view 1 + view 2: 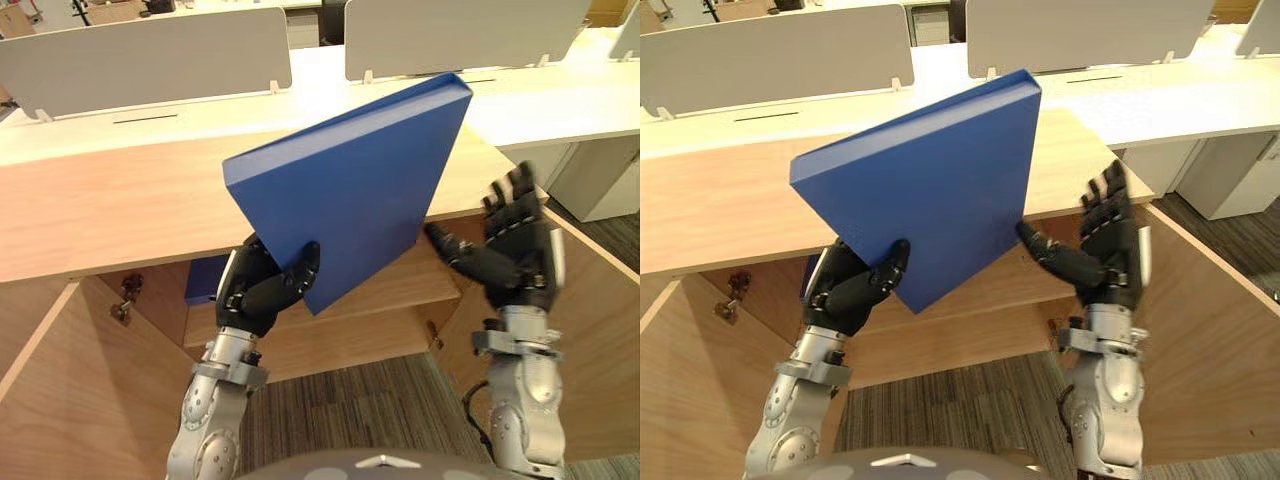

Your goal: Walk over to the cabinet, pick up the folder, carry it to the office cabinet, place the folder inside the office cabinet, then close the office cabinet door

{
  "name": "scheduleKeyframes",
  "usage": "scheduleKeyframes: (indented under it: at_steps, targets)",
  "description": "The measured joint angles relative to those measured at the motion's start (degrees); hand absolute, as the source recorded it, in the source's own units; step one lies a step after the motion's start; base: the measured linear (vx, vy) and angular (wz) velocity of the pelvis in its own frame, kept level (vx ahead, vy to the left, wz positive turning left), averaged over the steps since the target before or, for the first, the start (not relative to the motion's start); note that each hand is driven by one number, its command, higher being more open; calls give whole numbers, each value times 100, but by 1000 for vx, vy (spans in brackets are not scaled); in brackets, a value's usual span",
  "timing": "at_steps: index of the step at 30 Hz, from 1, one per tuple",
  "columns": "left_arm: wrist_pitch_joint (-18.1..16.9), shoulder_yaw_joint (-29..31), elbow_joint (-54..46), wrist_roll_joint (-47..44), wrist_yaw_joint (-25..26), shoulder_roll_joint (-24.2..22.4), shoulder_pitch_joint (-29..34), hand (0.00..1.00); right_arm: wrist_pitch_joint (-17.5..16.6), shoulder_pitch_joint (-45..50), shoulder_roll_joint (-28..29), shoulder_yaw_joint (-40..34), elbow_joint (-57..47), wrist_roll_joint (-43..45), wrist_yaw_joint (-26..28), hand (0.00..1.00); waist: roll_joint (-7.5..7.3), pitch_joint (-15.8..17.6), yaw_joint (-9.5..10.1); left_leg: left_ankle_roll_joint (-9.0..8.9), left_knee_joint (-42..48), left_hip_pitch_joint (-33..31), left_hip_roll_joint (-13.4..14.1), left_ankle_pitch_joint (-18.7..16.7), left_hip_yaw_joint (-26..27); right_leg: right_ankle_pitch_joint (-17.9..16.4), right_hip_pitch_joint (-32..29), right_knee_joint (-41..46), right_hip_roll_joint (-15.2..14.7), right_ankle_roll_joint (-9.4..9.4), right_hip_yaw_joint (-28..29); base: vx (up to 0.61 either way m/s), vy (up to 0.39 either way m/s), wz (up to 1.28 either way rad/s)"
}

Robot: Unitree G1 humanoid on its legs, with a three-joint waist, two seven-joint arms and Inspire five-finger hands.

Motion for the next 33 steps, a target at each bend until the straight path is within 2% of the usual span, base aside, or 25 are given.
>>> scheduleKeyframes:
  at_steps: [5,14,22,28,33]
  targets:
    - [-1,180,0,5,24,2,-275,0,-21,-13,20,-277,34,-1,11,100,37,4,-38,1,65,-19,-12,-24,186,78,-88,-11,-5,53,208,-44,13,-21]
    - [-3,206,1,-7,-207,23,-856,0,15,-76,-97,-226,78,20,234,100,44,10,-76,1,171,-84,2,-40,219,176,-91,-119,13,57,269,-5,4,-3]
    - [-2,197,354,-34,-621,390,-1356,0,155,-816,-1037,339,530,29,940,100,-24,41,-12,11,216,-130,7,-43,259,259,-107,-197,13,68,344,2,3,-3]
    - [-2,175,534,-85,-782,453,-1533,0,189,-1066,-1306,473,825,15,1108,100,-101,23,79,23,231,-174,1,-42,225,259,-125,-199,1,68,311,7,0,3]
    - [2,135,643,-142,-794,543,-1561,0,293,-1331,-1840,520,1126,42,1336,100,-143,-1,120,42,239,-256,-6,-31,158,264,-165,-202,-10,67,229,21,1,6]
